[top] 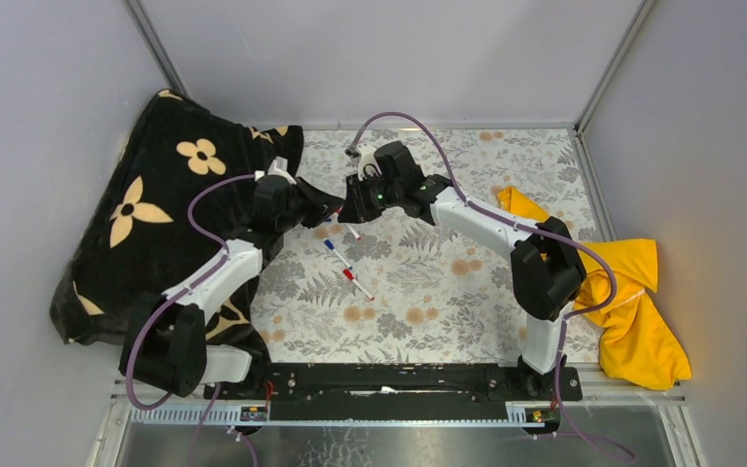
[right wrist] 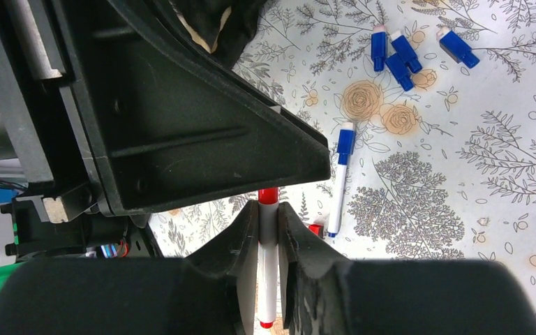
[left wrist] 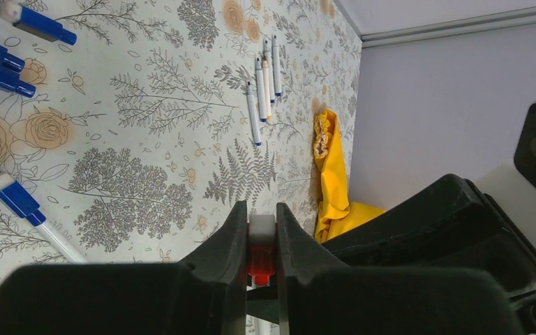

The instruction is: Open the pen caps

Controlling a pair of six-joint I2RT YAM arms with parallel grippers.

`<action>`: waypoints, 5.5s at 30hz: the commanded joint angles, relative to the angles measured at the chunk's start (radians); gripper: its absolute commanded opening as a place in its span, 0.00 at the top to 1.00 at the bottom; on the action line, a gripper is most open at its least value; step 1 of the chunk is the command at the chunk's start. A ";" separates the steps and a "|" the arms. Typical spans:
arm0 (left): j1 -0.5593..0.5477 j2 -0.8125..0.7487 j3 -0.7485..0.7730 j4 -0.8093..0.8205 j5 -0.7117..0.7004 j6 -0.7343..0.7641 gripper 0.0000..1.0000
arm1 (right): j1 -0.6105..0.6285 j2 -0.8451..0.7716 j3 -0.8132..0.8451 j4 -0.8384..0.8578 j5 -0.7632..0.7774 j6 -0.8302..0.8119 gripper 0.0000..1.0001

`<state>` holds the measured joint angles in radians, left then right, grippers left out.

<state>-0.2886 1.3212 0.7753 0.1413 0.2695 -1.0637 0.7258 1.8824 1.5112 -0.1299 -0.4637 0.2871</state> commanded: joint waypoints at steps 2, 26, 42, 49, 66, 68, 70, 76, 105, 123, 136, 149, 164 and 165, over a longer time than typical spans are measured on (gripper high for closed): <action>-0.007 0.008 0.040 0.043 -0.004 -0.011 1.00 | -0.003 0.016 0.043 0.002 0.005 -0.001 0.87; 0.235 0.206 0.145 0.027 -0.026 0.054 1.00 | -0.025 -0.058 -0.143 -0.060 0.071 -0.063 1.00; 0.322 0.273 0.202 0.002 -0.018 0.088 1.00 | -0.043 -0.155 -0.271 -0.037 0.067 -0.070 1.00; 0.322 0.266 0.192 0.021 0.028 0.091 1.00 | -0.043 -0.144 -0.250 -0.032 0.083 -0.070 1.00; 0.164 0.240 0.201 -0.011 0.158 0.163 1.00 | -0.043 -0.061 -0.044 -0.030 -0.012 -0.037 0.55; 0.141 0.236 0.206 -0.015 0.157 0.161 1.00 | -0.043 -0.048 -0.030 -0.031 -0.019 -0.034 0.55; 0.123 0.237 0.213 -0.018 0.157 0.156 1.00 | -0.043 -0.038 -0.022 -0.029 -0.027 -0.027 0.55; 0.073 0.235 0.233 -0.020 0.163 0.140 1.00 | -0.043 -0.011 0.005 -0.025 -0.029 -0.026 0.55; 0.040 0.180 0.255 -0.178 0.110 0.269 1.00 | -0.044 -0.068 0.007 -0.057 0.017 -0.058 0.56; 0.039 0.164 0.225 -0.115 0.234 0.212 1.00 | -0.045 -0.002 0.009 -0.010 0.006 -0.041 0.56; 0.028 0.193 0.219 -0.043 0.281 0.123 1.00 | -0.045 0.028 0.033 -0.002 -0.007 -0.011 1.00; 0.099 0.289 0.217 -0.028 0.076 0.039 1.00 | -0.046 -0.010 -0.065 -0.045 0.068 -0.010 1.00; 0.287 0.381 0.265 -0.063 0.094 0.122 1.00 | -0.062 -0.117 -0.248 -0.008 0.042 -0.022 1.00; 0.306 0.384 0.275 -0.070 0.091 0.129 1.00 | -0.062 -0.118 -0.245 -0.013 0.040 -0.023 1.00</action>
<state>-0.0681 1.6863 1.0103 0.0601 0.5179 -0.9913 0.6785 1.8381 1.2583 -0.0460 -0.4053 0.2810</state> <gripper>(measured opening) 0.195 0.086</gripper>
